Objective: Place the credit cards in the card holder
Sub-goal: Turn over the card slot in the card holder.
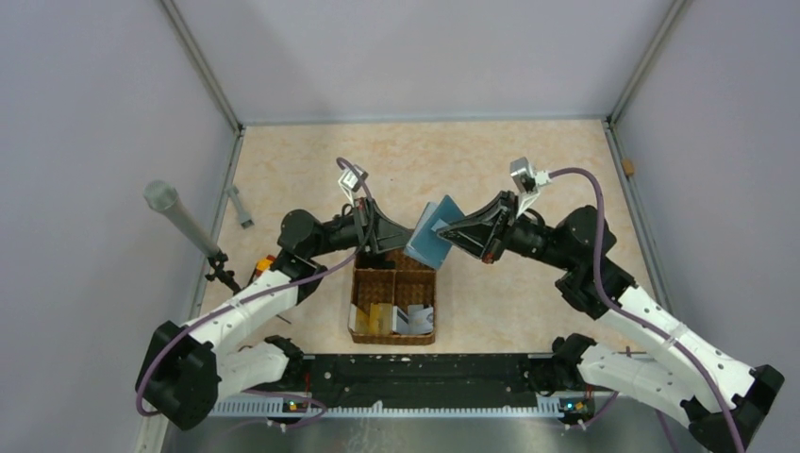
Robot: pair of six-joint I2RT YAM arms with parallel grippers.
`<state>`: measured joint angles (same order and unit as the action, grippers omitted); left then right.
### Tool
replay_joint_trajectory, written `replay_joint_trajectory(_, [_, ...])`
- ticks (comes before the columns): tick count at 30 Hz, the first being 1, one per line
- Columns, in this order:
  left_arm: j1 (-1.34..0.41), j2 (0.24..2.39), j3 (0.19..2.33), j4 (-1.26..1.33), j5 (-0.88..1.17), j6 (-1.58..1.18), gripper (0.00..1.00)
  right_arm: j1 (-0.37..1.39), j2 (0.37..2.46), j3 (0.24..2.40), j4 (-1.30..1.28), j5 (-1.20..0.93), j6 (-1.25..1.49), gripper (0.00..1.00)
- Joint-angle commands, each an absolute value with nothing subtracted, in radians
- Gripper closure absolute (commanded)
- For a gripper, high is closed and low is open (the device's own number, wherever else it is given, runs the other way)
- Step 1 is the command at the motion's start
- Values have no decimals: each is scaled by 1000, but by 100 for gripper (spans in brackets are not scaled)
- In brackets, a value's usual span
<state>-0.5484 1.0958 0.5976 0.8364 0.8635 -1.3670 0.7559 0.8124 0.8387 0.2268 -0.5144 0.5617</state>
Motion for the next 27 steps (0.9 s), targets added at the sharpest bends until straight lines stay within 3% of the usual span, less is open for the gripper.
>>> replay_joint_trajectory(1, [-542, 1022, 589, 691, 763, -1199, 100, 749, 749, 806, 153, -298, 513, 100])
replay_joint_trajectory(2, [-540, 994, 602, 593, 718, -1122, 100, 749, 730, 796, 122, -226, 511, 95])
replay_joint_trajectory(4, [-541, 931, 639, 373, 587, -960, 100, 749, 695, 775, 51, -98, 508, 73])
replay_joint_trajectory(7, [-541, 859, 678, 191, 456, -790, 100, 749, 688, 752, 25, -31, 502, 48])
replay_joint_trajectory(12, [-547, 840, 695, 143, 361, -695, 100, 749, 766, 761, 60, -88, 516, 24])
replay_joint_trajectory(16, [-574, 894, 741, 57, 252, -608, 100, 750, 839, 775, 113, -110, 562, 17])
replay_joint_trajectory(27, [-788, 1029, 903, -83, -161, -451, 100, 843, 1035, 846, 93, 65, 643, 15])
